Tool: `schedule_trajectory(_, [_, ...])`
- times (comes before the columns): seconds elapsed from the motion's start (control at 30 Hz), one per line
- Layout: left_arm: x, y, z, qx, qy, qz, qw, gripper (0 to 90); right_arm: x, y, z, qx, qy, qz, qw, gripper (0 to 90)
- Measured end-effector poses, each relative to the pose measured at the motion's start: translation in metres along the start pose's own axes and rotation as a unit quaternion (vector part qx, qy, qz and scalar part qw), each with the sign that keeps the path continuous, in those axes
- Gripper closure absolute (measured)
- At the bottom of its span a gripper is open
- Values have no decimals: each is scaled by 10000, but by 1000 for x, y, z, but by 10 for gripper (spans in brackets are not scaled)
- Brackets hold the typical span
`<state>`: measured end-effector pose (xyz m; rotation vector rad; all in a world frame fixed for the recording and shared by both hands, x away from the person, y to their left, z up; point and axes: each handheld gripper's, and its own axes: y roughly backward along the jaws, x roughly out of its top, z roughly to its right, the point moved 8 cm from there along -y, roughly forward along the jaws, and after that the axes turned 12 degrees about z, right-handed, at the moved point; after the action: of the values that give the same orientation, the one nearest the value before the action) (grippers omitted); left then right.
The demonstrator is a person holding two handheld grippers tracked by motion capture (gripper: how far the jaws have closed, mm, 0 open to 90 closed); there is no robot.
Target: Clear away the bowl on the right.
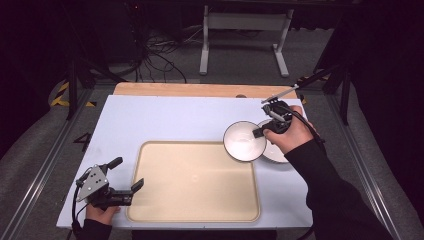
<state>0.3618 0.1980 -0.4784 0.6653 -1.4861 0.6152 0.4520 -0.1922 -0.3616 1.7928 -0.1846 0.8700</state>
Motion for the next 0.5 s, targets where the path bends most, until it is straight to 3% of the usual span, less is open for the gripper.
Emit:
schedule_trajectory(0.17, [0,0,0,0,2,2,10000,4,2,-5,-25,301,203,-27,9993,825])
schedule_trajectory(0.5, [0,0,0,2,13,23,10000,4,3,-13,-59,652,471,-101,9967,824])
